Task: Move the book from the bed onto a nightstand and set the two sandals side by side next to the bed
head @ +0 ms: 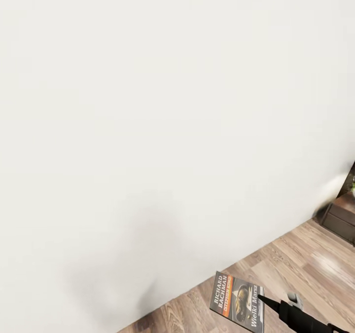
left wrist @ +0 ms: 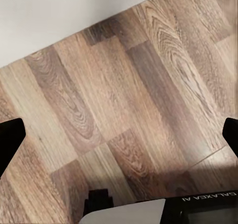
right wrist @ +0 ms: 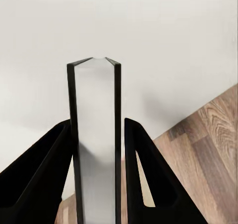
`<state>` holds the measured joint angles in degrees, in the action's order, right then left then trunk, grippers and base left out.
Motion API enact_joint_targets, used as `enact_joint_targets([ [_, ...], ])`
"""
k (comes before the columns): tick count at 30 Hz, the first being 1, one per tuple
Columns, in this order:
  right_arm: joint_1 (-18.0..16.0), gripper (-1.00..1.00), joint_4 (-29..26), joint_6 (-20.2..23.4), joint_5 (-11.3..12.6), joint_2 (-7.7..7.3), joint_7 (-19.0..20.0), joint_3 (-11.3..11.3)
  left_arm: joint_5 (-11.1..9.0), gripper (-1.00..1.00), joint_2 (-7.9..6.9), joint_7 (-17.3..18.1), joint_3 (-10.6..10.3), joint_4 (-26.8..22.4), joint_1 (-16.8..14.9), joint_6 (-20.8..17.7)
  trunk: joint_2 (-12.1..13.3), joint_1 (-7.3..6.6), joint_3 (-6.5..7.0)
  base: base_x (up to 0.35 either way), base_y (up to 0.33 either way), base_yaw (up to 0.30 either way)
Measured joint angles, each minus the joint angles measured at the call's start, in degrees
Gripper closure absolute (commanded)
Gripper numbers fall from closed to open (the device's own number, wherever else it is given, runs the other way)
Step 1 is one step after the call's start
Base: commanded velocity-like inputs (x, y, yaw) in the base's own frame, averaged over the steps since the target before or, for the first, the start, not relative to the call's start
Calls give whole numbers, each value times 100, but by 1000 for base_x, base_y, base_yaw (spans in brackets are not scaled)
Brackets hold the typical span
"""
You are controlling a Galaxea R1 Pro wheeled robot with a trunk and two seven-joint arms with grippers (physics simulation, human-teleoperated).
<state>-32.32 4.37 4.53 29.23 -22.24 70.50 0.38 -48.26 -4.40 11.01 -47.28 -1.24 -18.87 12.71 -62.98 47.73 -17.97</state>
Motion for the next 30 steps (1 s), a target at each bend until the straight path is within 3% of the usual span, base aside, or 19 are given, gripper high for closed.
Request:
enact_joint_targets([
  [6,-1,100,0,0,1,0,0,-10,0,-100,-1,0,0,3,0,3,0,1,0,187,44,-261],
  [30,1,100,0,0,0,0,0,6,0,-100,0,0,0,2,0,1,0,1,0,10,1,-261],
])
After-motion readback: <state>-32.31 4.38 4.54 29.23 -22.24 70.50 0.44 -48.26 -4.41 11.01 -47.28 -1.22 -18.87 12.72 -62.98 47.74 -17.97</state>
